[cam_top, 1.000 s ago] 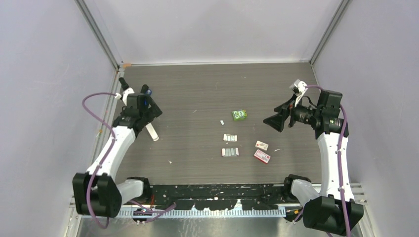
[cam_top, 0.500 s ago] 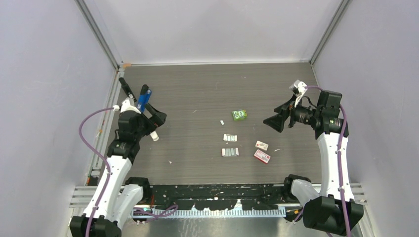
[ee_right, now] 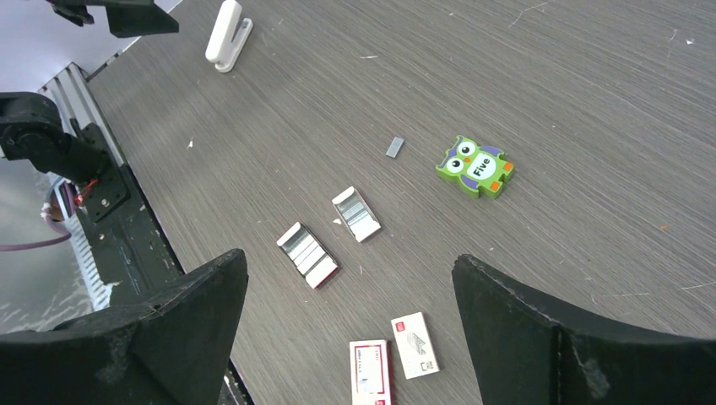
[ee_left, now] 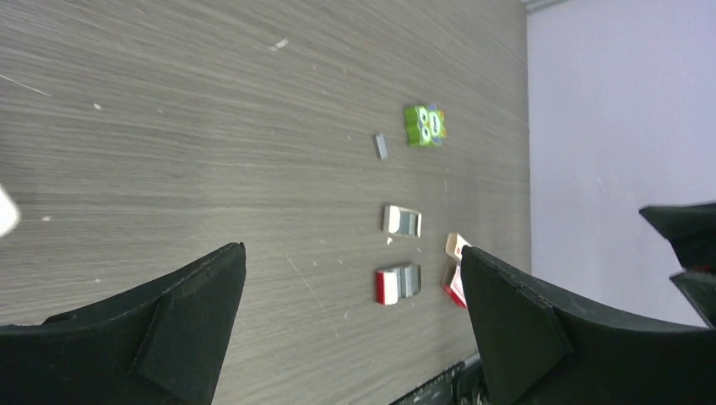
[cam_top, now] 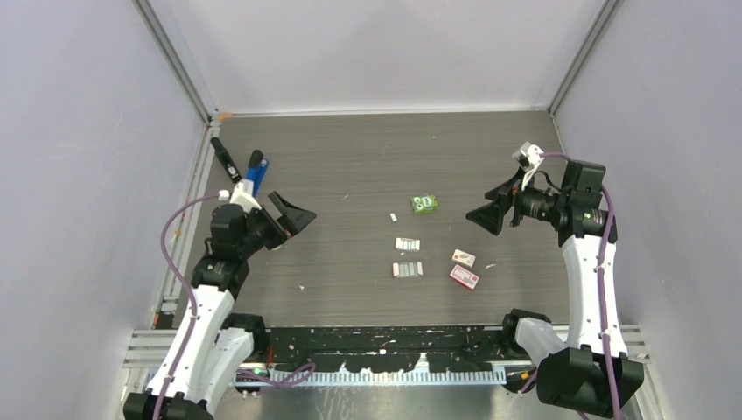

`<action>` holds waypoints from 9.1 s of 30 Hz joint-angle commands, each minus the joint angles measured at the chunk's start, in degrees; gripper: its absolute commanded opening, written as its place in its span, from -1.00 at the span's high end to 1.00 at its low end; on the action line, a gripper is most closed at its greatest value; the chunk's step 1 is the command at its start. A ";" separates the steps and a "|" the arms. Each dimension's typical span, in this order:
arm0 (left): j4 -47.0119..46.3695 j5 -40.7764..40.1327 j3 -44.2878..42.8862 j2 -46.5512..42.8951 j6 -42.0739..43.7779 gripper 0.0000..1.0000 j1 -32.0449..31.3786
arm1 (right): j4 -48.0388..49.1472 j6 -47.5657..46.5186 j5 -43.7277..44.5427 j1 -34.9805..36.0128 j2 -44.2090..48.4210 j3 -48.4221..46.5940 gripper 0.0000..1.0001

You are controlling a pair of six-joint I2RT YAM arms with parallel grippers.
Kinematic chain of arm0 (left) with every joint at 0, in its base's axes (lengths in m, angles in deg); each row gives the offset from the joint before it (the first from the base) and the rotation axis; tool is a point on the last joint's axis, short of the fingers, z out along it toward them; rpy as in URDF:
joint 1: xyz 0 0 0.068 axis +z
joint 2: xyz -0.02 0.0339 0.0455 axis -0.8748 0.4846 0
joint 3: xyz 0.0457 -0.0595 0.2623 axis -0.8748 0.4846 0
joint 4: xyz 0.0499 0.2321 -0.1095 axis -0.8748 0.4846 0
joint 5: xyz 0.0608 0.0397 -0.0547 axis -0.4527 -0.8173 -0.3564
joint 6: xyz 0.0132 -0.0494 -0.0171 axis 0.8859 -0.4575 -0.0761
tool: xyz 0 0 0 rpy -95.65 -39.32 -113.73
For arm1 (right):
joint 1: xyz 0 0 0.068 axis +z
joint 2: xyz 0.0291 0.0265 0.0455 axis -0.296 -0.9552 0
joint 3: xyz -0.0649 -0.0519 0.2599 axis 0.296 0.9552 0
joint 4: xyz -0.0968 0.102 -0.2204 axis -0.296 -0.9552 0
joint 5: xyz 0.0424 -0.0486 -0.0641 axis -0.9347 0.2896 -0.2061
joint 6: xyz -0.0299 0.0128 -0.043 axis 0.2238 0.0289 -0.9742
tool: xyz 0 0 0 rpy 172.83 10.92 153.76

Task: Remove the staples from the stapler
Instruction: Move the stapler to the center of the board.

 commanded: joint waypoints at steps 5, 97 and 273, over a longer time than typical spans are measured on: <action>-3.51 1.96 1.49 -1.01 -0.68 -0.99 -8.02 | -2.50 -4.77 -2.75 0.00 0.30 -0.36 -0.90; -31.17 -28.94 -5.53 40.80 7.45 -0.92 -57.00 | -6.66 -7.35 -3.08 0.27 -1.12 -1.50 -0.93; 27.08 -27.23 -35.31 55.44 18.94 0.61 8.24 | -10.55 -11.52 -3.24 5.20 -2.18 -2.29 -0.94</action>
